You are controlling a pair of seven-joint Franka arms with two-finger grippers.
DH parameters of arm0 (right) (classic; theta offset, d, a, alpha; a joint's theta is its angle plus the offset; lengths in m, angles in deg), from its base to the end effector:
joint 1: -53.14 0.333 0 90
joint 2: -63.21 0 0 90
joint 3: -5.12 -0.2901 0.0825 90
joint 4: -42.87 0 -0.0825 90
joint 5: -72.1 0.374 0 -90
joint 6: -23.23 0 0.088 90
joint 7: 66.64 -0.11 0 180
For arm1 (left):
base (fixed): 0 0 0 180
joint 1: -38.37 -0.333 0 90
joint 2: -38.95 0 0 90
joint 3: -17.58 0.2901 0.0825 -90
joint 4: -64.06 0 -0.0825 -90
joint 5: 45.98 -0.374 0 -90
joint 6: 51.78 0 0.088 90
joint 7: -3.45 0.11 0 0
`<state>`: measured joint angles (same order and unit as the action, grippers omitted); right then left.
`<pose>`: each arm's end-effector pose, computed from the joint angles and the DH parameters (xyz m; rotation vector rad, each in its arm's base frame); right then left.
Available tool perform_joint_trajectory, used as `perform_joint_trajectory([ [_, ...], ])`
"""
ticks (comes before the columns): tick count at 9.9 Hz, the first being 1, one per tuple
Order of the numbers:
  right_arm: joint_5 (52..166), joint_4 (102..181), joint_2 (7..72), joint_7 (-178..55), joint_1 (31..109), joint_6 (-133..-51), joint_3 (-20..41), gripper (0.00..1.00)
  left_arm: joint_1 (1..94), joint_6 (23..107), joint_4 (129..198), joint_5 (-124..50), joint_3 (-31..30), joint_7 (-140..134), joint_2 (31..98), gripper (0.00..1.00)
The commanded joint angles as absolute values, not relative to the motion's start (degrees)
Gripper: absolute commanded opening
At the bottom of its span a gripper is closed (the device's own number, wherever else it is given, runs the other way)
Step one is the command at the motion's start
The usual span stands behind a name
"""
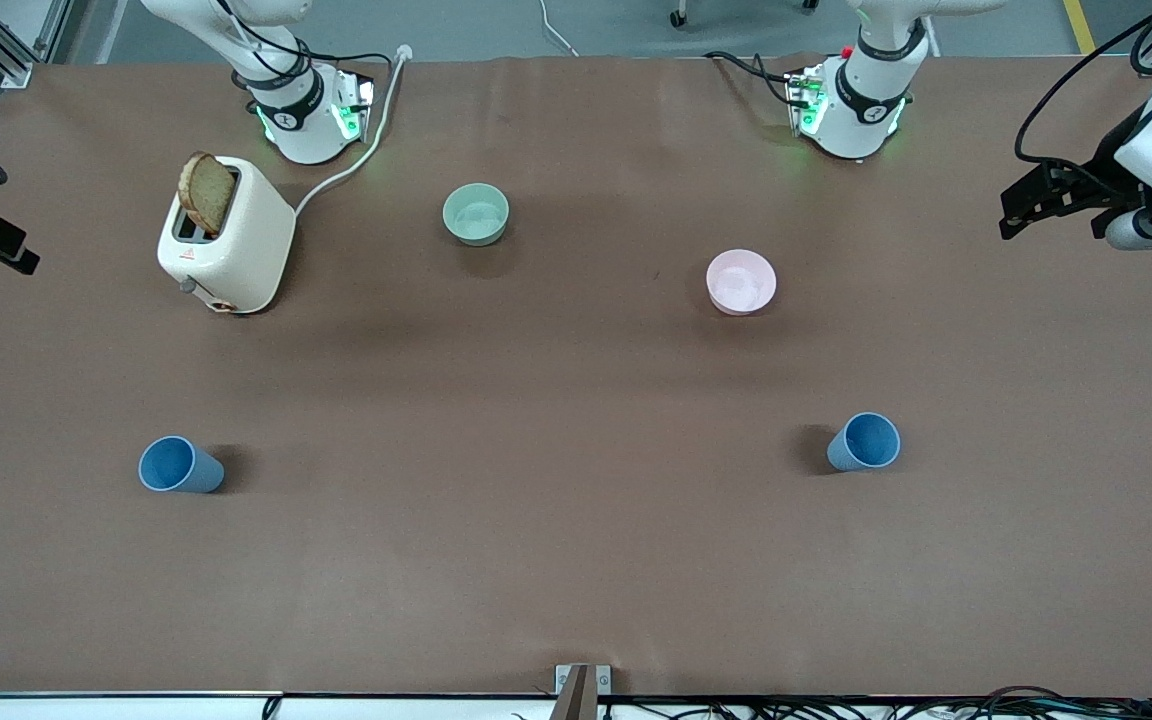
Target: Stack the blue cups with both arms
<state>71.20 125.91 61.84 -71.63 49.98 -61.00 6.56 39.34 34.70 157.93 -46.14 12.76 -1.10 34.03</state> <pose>0.5394 -0.0451 0.6293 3.1142 -0.2637 -0.0048 0.5102 -0.0532 0.6046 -3.1269 0.0329 0.0662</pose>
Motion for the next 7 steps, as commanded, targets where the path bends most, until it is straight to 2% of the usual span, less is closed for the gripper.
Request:
perform_joint_trajectory([
  [1,72.4,125.2,61.5,-70.7,49.6,-60.3,6.4,1.00,39.3,32.5,157.8,-46.7,12.6,-0.6,35.3,1.00],
  [2,72.5,125.2,61.5,-70.7,49.9,-60.3,6.4,1.00,39.3,32.6,156.8,-46.8,12.7,-1.3,35.4,1.00],
  [3,72.5,125.3,61.5,-70.7,50.1,-60.4,6.4,1.00,39.2,32.4,153.3,-47.2,12.7,-0.9,38.0,1.00],
  [5,73.3,125.2,60.4,-70.6,49.7,-60.9,6.4,1.00,38.8,32.9,150.6,-47.0,12.7,-0.6,41.6,1.00],
  [7,73.3,125.3,54.9,-70.3,48.9,-62.3,6.5,1.00,37.6,40.7,152.2,-47.2,12.7,-1.3,45.7,1.00],
])
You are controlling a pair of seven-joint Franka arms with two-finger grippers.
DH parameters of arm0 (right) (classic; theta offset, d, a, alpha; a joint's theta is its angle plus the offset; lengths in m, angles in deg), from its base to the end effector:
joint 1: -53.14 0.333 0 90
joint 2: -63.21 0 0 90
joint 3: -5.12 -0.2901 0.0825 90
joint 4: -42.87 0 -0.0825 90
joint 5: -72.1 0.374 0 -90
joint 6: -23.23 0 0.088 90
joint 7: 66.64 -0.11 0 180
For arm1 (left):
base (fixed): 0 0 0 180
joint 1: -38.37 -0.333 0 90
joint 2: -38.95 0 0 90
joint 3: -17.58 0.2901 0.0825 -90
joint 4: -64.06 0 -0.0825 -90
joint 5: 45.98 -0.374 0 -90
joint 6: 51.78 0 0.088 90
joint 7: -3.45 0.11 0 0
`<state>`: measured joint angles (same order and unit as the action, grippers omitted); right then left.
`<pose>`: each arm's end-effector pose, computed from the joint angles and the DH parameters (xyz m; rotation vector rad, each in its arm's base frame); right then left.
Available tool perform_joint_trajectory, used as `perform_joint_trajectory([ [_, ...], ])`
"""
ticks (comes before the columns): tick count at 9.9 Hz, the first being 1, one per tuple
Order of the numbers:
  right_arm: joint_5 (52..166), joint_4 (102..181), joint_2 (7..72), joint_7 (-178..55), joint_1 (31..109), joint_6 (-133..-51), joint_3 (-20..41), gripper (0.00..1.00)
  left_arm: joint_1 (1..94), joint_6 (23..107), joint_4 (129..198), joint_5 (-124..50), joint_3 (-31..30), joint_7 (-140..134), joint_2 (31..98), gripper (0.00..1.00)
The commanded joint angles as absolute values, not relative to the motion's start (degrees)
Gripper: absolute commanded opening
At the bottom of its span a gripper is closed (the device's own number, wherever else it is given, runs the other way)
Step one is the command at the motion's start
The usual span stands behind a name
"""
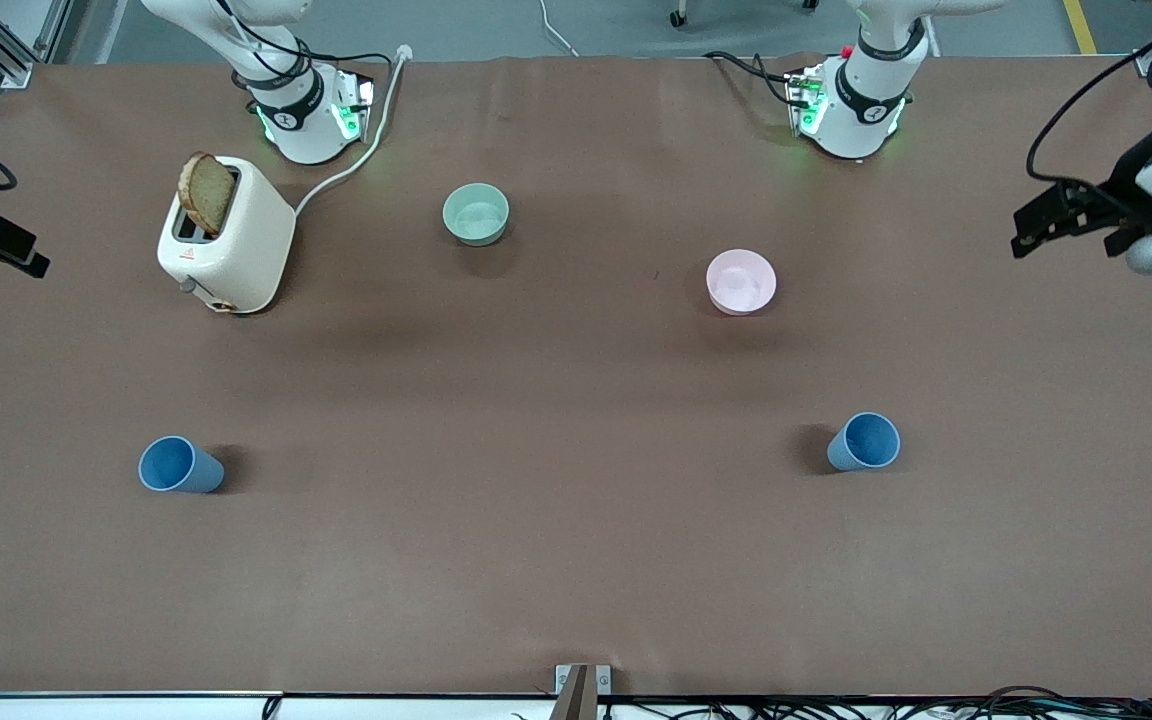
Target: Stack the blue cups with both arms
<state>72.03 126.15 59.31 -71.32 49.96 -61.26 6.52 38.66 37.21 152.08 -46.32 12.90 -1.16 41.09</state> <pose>0.5525 -0.0439 0.6036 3.1276 -0.2534 -0.0736 0.5513 -0.0465 0.5896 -3.1368 0.0097 0.0313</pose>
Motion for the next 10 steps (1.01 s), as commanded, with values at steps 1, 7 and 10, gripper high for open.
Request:
perform_joint_trajectory([
  [1,73.3,125.7,50.5,-67.1,47.8,-66.5,6.5,1.00,37.2,45.9,154.3,-47.1,12.7,-1.9,47.5,1.00],
  [7,72.7,130.4,32.9,-57.7,43.6,-93.5,6.4,1.00,34.2,71.9,164.3,-44.5,12.1,-2.0,61.1,1.00],
  [10,72.5,136.5,30.6,-57.7,43.7,-106.2,6.4,1.00,35.6,72.9,163.9,-44.4,11.9,-2.1,66.5,1.00],
])
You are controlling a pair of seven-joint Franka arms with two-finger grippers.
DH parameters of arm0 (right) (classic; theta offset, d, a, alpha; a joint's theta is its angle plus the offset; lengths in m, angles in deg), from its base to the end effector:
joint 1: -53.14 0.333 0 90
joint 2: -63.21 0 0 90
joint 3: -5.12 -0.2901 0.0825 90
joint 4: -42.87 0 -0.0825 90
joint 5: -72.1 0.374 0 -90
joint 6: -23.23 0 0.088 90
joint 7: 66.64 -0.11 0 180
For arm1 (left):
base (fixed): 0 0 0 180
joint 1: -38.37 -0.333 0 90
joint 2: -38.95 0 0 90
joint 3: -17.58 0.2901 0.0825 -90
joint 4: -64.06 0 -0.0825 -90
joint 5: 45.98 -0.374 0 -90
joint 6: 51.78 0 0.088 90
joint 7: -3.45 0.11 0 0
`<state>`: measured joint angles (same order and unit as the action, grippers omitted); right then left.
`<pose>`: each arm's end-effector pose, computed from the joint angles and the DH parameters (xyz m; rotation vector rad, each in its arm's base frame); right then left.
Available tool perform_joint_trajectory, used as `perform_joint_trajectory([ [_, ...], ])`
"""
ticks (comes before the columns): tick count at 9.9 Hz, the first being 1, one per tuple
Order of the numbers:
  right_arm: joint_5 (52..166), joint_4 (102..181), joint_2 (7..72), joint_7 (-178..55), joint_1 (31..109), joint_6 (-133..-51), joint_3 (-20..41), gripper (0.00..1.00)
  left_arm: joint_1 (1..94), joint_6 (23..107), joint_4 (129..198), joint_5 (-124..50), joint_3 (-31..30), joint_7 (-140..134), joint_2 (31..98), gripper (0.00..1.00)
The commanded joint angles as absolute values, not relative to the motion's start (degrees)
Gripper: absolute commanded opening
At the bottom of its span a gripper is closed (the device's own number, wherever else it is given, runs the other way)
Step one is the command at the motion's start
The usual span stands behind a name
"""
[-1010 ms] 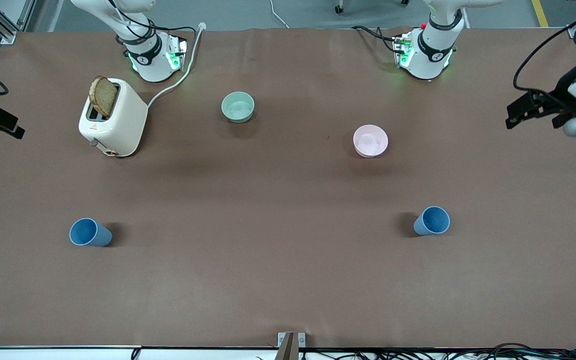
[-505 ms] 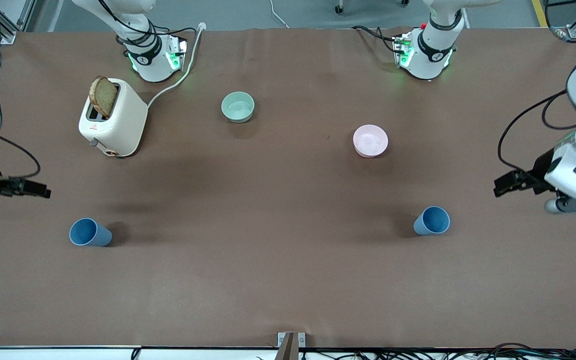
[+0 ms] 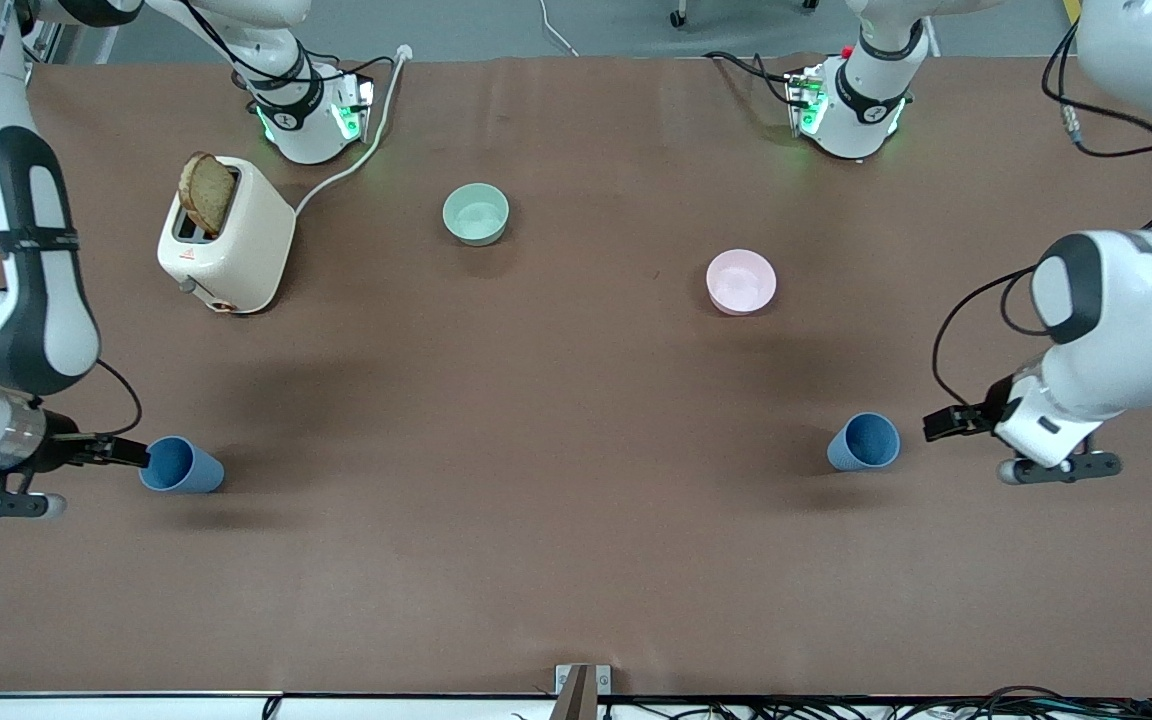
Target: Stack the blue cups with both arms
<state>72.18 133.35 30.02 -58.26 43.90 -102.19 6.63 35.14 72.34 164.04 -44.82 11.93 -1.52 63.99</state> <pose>0.6647 -0.1239 0.2848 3.1226 -0.0588 0.0439 0.6371 -0.0231 0.3037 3.0824 0.1001 -0.0271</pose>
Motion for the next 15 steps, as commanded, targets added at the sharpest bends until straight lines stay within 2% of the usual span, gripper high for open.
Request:
perform_joint_trajectory([
  [1,72.5,136.5,28.7,-57.6,43.5,-108.3,6.4,1.00,35.9,73.6,162.9,-44.3,11.9,-2.0,68.1,1.00],
  [2,72.5,137.3,28.1,-57.4,43.6,-109.1,6.4,0.98,36.8,74.0,162.5,-44.4,11.9,-2.0,69.9,0.97],
  [3,72.5,138.2,28.0,-57.2,43.6,-110.3,6.4,0.86,36.9,75.0,162.5,-44.3,11.9,-2.0,71.0,0.90],
  [4,72.5,140.1,28.0,-57.2,43.6,-112.4,6.4,0.68,37.0,76.2,162.7,-44.2,11.8,-2.0,71.4,0.82],
  [5,72.5,140.4,28.0,-56.7,43.6,-113.3,6.4,0.29,37.0,76.3,162.7,-44.1,11.7,-1.9,71.9,0.77],
  [6,72.5,140.4,28.0,-56.7,43.6,-113.3,6.4,0.05,36.9,77.0,162.7,-44.0,10.3,-1.7,72.9,0.67],
  [9,72.5,139.9,28.4,-56.9,43.6,-112.7,6.4,0.01,36.8,77.7,163.0,-43.9,10.2,-1.1,73.2,0.32],
  [11,72.6,138.3,29.0,-57.0,43.7,-109.3,6.3,0.01,36.8,77.6,163.0,-43.9,10.1,-1.0,73.2,0.08],
  [12,73.2,137.3,30.4,-57.1,43.7,-106.6,6.3,0.01,36.9,77.2,162.9,-43.9,10.0,-1.4,72.9,0.02],
  [15,73.4,136.9,35.3,-59.0,44.2,-104.3,5.9,0.01,36.9,75.8,162.2,-44.0,8.1,-2.0,70.4,0.02],
])
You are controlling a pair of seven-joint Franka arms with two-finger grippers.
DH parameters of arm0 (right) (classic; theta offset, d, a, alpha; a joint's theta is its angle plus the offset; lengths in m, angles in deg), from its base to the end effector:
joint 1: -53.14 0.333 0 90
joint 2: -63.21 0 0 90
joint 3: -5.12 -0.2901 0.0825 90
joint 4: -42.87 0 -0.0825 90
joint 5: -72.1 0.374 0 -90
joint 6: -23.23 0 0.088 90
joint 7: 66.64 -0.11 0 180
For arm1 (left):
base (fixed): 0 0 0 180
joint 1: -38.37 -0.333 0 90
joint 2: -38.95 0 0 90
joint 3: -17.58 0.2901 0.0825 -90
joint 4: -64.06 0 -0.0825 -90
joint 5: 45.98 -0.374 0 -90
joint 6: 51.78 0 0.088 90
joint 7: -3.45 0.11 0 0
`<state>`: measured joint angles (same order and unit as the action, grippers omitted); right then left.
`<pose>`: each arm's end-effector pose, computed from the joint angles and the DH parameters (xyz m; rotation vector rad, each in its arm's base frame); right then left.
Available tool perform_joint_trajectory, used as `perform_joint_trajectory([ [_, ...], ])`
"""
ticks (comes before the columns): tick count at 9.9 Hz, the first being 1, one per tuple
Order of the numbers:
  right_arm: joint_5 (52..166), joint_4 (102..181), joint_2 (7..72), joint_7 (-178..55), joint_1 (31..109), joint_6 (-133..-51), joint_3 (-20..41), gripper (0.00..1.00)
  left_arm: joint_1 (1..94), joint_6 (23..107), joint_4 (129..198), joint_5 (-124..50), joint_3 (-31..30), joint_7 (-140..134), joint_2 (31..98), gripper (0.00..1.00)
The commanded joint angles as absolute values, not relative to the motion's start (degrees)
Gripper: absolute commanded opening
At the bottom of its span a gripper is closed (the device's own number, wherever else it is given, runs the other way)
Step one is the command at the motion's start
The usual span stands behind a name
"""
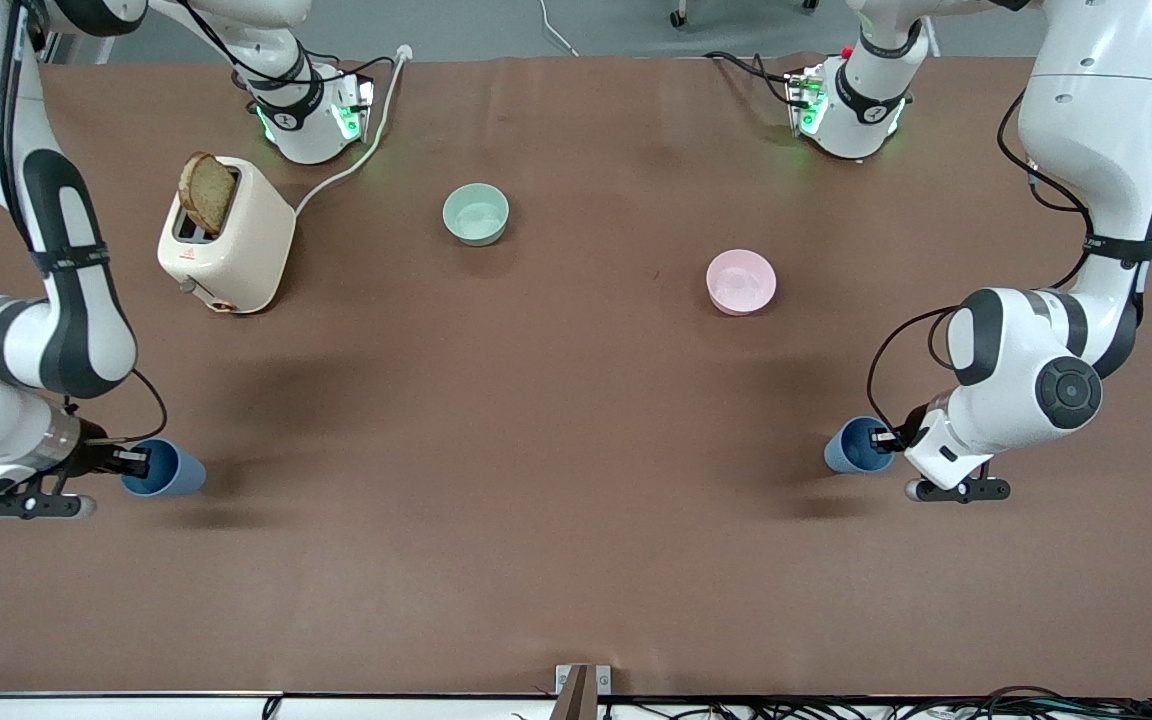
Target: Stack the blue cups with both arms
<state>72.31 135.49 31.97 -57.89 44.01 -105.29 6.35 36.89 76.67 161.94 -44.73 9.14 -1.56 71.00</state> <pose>0.6635 -0.1195 0.2960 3.1174 -0.0416 0.1232 0.6453 -0.0715 0.2496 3.0488 0.0017 -0.0461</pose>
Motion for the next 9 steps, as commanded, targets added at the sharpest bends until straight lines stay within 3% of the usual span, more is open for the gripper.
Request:
perform_joint_trajectory([
  [1,73.4,135.8,36.1,-59.9,45.2,-102.5,5.6,0.01,36.8,75.7,161.3,-43.9,5.6,-4.2,69.8,0.02],
  [3,73.5,131.5,37.2,-60.9,45.5,-95.1,5.5,0.01,39.7,75.4,159.8,-44.2,0.8,-16.6,69.9,0.03],
  [6,77.9,127.2,38.2,-65.3,48.5,-89.1,5.6,0.01,55.5,75.7,153.7,-44.9,0.9,-43.5,74.8,0.03],
  [9,77.6,126.6,38.9,-73.3,53.5,-88.6,5.7,0.01,65.6,76.3,147.2,-50.9,1.1,-61.4,81.2,0.04],
])
